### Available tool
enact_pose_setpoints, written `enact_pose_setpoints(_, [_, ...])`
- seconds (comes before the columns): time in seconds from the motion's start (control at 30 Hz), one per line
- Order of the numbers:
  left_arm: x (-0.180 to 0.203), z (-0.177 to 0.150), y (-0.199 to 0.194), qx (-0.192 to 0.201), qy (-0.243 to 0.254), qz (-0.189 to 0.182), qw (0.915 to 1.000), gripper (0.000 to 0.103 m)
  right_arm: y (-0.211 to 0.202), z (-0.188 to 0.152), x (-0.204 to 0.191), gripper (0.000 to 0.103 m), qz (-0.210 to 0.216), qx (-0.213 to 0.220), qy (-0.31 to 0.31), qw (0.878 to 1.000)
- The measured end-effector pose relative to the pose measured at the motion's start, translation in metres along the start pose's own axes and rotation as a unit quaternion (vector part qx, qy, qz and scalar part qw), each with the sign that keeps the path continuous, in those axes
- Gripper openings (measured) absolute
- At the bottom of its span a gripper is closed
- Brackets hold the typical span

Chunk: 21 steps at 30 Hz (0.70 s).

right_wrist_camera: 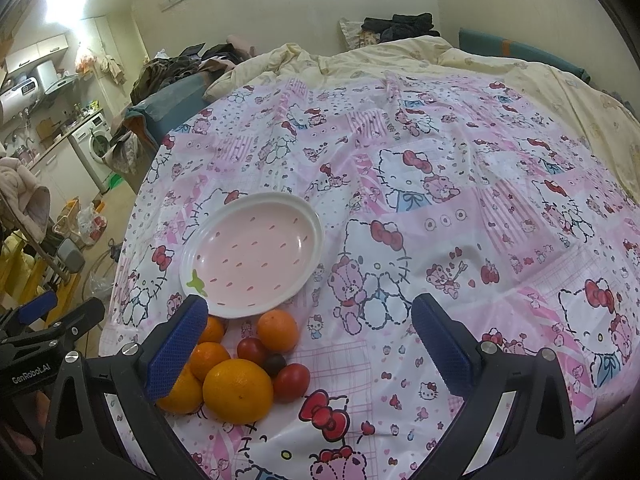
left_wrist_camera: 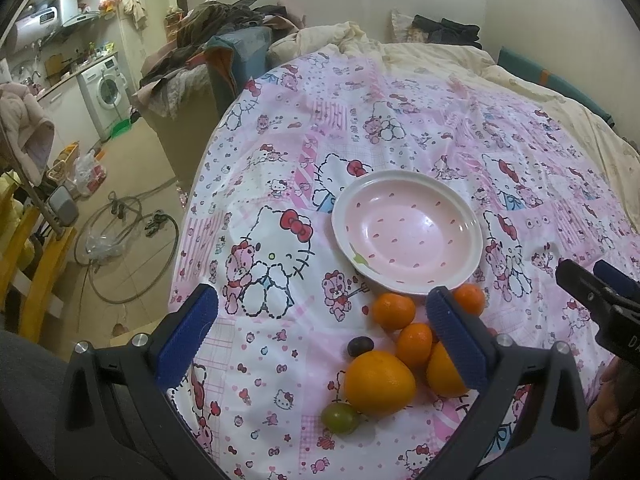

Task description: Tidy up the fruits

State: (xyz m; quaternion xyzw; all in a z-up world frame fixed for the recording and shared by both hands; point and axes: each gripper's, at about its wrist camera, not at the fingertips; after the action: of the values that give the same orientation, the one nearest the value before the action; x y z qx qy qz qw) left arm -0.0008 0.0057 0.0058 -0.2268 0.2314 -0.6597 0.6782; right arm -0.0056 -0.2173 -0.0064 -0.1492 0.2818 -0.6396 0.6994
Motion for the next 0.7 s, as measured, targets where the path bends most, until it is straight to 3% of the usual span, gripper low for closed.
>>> enact_pose_setpoints(0.37, [0.000,-0.004,0.004,-0.028,-0.018,-0.015,0.9993,0.103,-0.001,0.001,0.002,0.103,-0.001,-0.003,0.007,1.000])
enact_pose_setpoints(0.53, [0.001,0.000,0.012,-0.082,0.000,-0.019,0.9964,0.103,-0.001,0.003,0.011,0.103,-0.001,-0.015,0.030,0.999])
enact_pose_setpoints(0.7, [-0.002,-0.005,0.026,-0.151,0.003,-0.040,0.9877,0.103,-0.003,0.007,0.023,0.103,0.001,-0.022,0.060,0.998])
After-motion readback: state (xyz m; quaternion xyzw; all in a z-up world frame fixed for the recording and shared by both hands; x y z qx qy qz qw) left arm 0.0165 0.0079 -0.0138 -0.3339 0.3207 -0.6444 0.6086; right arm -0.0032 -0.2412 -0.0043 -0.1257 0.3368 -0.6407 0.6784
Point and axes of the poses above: each gripper's, at about its wrist camera, not at the fingertips, and y roughly the way its jaws point, x to its right, z to its top, and after that the axes turned 11 degrees about x, right-handed
